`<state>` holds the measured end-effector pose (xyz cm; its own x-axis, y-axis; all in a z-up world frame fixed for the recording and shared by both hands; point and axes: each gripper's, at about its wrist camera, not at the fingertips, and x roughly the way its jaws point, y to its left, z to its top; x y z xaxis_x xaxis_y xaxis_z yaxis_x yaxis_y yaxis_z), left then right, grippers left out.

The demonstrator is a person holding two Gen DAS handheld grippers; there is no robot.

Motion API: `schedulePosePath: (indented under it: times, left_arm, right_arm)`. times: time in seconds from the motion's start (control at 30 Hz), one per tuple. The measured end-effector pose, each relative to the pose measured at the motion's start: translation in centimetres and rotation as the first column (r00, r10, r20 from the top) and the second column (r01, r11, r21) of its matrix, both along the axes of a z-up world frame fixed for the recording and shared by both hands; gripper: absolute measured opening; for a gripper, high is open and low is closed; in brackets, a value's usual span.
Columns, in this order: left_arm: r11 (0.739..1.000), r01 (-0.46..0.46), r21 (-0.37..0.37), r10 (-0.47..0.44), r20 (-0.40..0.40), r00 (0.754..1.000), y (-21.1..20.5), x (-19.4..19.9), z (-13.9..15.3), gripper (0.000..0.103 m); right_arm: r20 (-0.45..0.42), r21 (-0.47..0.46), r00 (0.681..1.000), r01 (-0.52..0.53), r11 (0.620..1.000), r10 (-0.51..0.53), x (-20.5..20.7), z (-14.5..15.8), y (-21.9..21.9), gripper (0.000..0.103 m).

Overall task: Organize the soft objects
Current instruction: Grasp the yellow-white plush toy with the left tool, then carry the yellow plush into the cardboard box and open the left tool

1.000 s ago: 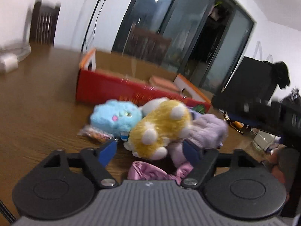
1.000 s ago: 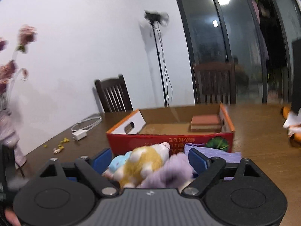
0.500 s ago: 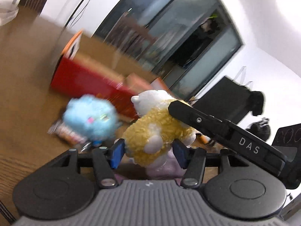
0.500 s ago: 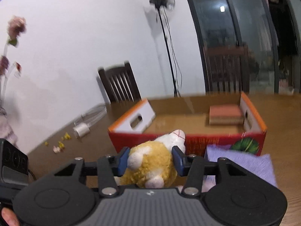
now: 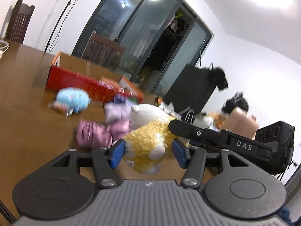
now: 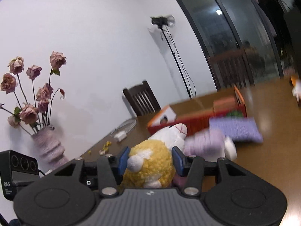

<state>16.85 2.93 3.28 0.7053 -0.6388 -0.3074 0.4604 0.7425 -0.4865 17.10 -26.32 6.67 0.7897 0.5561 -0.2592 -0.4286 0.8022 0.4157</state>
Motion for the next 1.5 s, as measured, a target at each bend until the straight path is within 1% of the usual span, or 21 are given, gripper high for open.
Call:
schedulePosePath:
  times: [0.1,0.17,0.2,0.27,0.3,0.33,0.4,0.5,0.7,0.77,0.8,0.83,0.93,1.0,1.03,1.1,1.13,1.23,1.33,1.4,1.5]
  left_arm:
    - [0.999,0.004,0.031,-0.002,-0.059,0.998,-0.6,-1.2,-2.1,0.056]
    - [0.999,-0.012,0.042,0.014,-0.047,0.999,-0.8,-1.8,-2.9,0.058]
    - [0.998,-0.029,0.062,0.031,-0.045,0.998,-1.0,-1.8,-3.0,0.059]
    - [0.994,-0.030,0.104,0.035,-0.044,0.998,-1.2,-1.8,-3.1,0.064]
    - [0.993,-0.036,0.112,0.041,-0.043,0.998,-1.2,-2.1,-3.1,0.073]
    - [0.993,-0.041,0.111,0.046,-0.045,0.998,-1.1,-2.3,-2.9,0.075]
    - [0.994,-0.025,0.106,0.030,-0.041,0.999,-1.0,-3.0,-2.7,0.075]
    - [0.995,-0.023,0.099,0.027,-0.044,0.999,-0.9,-3.7,-2.7,0.075]
    - [0.997,-0.012,0.078,0.020,-0.105,0.994,-1.1,-3.0,-3.4,0.068]
    - [0.999,-0.004,0.054,0.011,-0.130,0.991,-0.9,-2.7,-3.7,0.063]
    - [0.999,0.005,0.045,0.001,-0.136,0.991,-0.9,-2.6,-3.9,0.058]
    - [0.999,0.016,0.039,-0.011,-0.135,0.991,-0.9,-2.5,-4.0,0.055]
    - [0.999,0.013,0.049,-0.006,-0.127,0.992,-1.3,-2.4,-4.2,0.054]
    - [1.000,0.015,0.009,-0.014,-0.137,0.991,-1.1,-2.1,-3.9,0.054]
    - [1.000,0.022,-0.010,-0.023,-0.124,0.992,-1.1,-1.9,-3.3,0.054]
    - [0.999,0.032,-0.005,-0.032,-0.065,0.997,-1.4,-1.3,-1.8,0.054]
    - [0.999,0.038,-0.006,-0.038,-0.025,0.999,-1.6,-0.7,-0.6,0.054]
    - [0.999,0.046,-0.017,-0.045,0.043,0.998,-2.2,2.7,2.4,0.054]
    - [0.999,0.035,-0.019,-0.034,0.083,0.996,-3.2,7.4,4.8,0.054]
    - [1.000,0.026,-0.010,-0.025,0.093,0.995,-4.1,11.3,6.0,0.054]
    - [1.000,0.007,-0.017,-0.006,0.055,0.998,-5.3,17.5,6.8,0.054]
  right_arm:
    - [-0.070,-0.010,0.998,0.002,1.000,-0.003,-1.7,-2.8,-0.4,0.048]
    - [-0.093,-0.029,0.996,0.005,1.000,-0.008,-2.5,-4.2,-0.4,0.048]
    - [-0.102,-0.048,0.995,0.010,0.999,-0.014,-2.7,-4.8,-0.2,0.049]
    - [-0.105,-0.070,0.994,0.025,0.997,-0.033,-3.4,-5.6,-0.1,0.052]
    - [-0.105,-0.073,0.994,0.031,0.997,-0.039,-3.8,-5.7,-0.3,0.052]
    - [-0.099,-0.076,0.994,0.042,0.996,-0.050,-4.2,-5.8,-0.4,0.052]
    - [-0.090,-0.086,0.993,0.066,0.994,-0.074,-4.6,-5.4,-0.6,0.054]
    - [-0.087,-0.063,0.993,0.076,0.995,-0.082,-5.1,-5.1,-1.1,0.057]
    - [-0.099,-0.061,0.992,0.071,0.996,-0.077,-4.9,-5.1,-0.9,0.057]
    - [-0.109,-0.062,0.991,0.072,0.995,-0.078,-4.8,-5.3,-0.6,0.057]
    - [-0.117,-0.061,0.990,0.070,0.996,-0.077,-4.6,-5.5,-0.6,0.057]
    - [-0.127,-0.059,0.989,0.066,0.996,-0.073,-4.4,-5.7,-0.6,0.057]
    - [-0.158,-0.037,0.986,0.043,0.998,-0.049,-4.0,-6.4,-0.7,0.052]
    - [-0.154,-0.042,0.987,0.038,0.998,-0.044,-4.0,-6.1,-0.8,0.050]
    - [-0.147,-0.045,0.988,0.040,0.998,-0.046,-4.0,-5.8,-0.8,0.050]
    - [-0.123,-0.046,0.991,0.053,0.998,-0.058,-3.9,-4.5,-1.1,0.050]
    - [-0.101,-0.041,0.993,0.057,0.998,-0.061,-3.8,-3.6,-1.3,0.050]
    - [-0.015,-0.045,0.997,0.076,0.996,-0.076,-2.2,-0.4,-1.8,0.050]
    - [0.048,-0.047,0.996,0.081,0.996,-0.079,2.0,2.7,-2.7,0.050]
    - [0.042,-0.022,0.996,0.083,0.996,-0.082,5.9,4.2,-3.6,0.050]
    - [0.035,-0.025,0.995,0.095,0.995,-0.094,11.9,5.6,-4.5,0.050]
